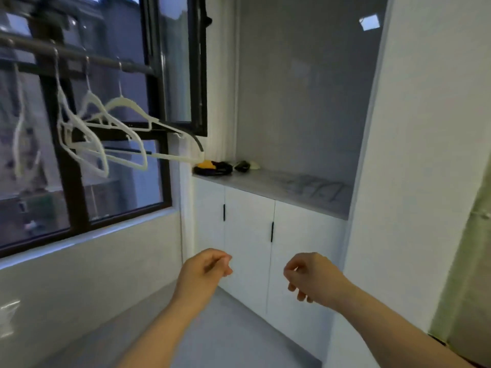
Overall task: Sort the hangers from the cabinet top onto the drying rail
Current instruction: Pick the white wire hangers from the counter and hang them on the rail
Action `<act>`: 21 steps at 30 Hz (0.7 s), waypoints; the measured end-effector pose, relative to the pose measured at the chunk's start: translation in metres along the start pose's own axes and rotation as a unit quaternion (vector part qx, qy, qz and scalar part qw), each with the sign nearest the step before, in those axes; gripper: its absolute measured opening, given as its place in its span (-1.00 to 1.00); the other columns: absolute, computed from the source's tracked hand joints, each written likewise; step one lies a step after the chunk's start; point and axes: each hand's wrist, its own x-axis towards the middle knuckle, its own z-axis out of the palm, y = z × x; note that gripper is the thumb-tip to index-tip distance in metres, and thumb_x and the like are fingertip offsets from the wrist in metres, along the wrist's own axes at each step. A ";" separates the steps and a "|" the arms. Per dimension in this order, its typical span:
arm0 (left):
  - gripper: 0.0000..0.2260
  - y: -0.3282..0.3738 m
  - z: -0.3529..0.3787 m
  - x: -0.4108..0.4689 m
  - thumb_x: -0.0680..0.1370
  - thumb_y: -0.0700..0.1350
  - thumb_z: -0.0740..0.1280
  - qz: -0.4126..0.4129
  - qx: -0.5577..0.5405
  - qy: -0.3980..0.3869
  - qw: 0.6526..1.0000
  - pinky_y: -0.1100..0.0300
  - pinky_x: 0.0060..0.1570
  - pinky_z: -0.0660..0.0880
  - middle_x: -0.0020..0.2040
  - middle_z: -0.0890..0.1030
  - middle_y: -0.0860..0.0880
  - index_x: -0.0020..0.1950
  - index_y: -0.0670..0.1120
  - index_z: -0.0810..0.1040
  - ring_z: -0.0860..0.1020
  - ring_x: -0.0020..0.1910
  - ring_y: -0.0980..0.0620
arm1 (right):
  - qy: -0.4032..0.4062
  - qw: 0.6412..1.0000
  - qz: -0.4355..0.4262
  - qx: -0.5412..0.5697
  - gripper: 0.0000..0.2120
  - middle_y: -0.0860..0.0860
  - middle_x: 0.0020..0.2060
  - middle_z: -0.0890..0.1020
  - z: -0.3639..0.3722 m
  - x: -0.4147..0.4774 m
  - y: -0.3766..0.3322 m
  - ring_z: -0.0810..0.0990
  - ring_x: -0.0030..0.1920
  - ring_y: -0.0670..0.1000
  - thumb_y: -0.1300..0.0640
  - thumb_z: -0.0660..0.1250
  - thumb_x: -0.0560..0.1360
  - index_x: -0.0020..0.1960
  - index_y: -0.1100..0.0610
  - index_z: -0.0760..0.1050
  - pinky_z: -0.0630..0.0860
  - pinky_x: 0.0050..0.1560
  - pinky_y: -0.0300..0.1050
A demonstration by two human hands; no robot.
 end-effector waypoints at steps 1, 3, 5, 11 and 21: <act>-0.75 -0.010 0.015 0.017 0.50 -0.35 0.25 -0.002 -0.005 0.000 1.000 0.57 -0.38 0.38 -0.40 0.57 0.03 -0.31 -0.07 0.52 0.53 -0.46 0.34 | 0.006 1.000 0.012 -0.007 -0.89 -0.09 -0.37 0.55 -0.005 0.015 0.011 0.49 -0.49 -0.17 0.13 0.19 0.53 -0.15 0.06 0.45 0.39 -0.53 -0.44; -0.74 -0.031 0.042 0.057 0.51 -0.30 0.27 -0.008 -0.004 -0.012 1.000 0.57 -0.36 0.38 -0.38 0.58 0.03 -0.32 -0.02 0.52 0.54 -0.42 0.26 | 0.018 0.999 0.031 -0.021 -0.87 -0.09 -0.38 0.54 -0.014 0.051 0.030 0.48 -0.48 -0.17 0.13 0.19 0.53 -0.19 0.05 0.44 0.38 -0.53 -0.45; -0.74 -0.051 0.063 0.101 0.51 -0.27 0.28 -0.016 0.003 -0.027 1.000 0.57 -0.36 0.39 -0.37 0.58 0.05 -0.33 0.01 0.51 0.53 -0.36 0.21 | 0.032 0.998 0.046 -0.030 -0.83 -0.06 -0.34 0.56 -0.024 0.093 0.046 0.49 -0.44 -0.13 0.15 0.19 0.53 -0.24 0.05 0.44 0.40 -0.47 -0.44; -0.73 -0.093 0.106 0.232 0.52 -0.24 0.27 -0.019 0.055 -0.068 0.996 0.56 -0.35 0.38 -0.35 0.58 0.11 -0.32 0.07 0.50 0.52 -0.30 0.23 | 0.085 0.985 0.102 -0.108 -0.82 0.01 -0.23 0.56 -0.043 0.214 0.090 0.45 -0.21 -0.04 0.17 0.15 0.51 -0.15 0.13 0.52 0.29 -0.30 -0.31; -0.80 -0.173 0.187 0.386 0.55 -0.18 0.21 -0.058 0.136 -0.110 0.983 0.52 -0.29 0.30 -0.27 0.56 0.10 -0.25 0.00 0.50 0.50 -0.25 0.22 | 0.123 0.972 0.139 -0.144 -0.74 0.07 0.20 0.54 -0.078 0.395 0.184 0.49 0.20 0.08 0.13 0.12 0.57 0.19 0.13 0.46 0.40 0.08 -0.20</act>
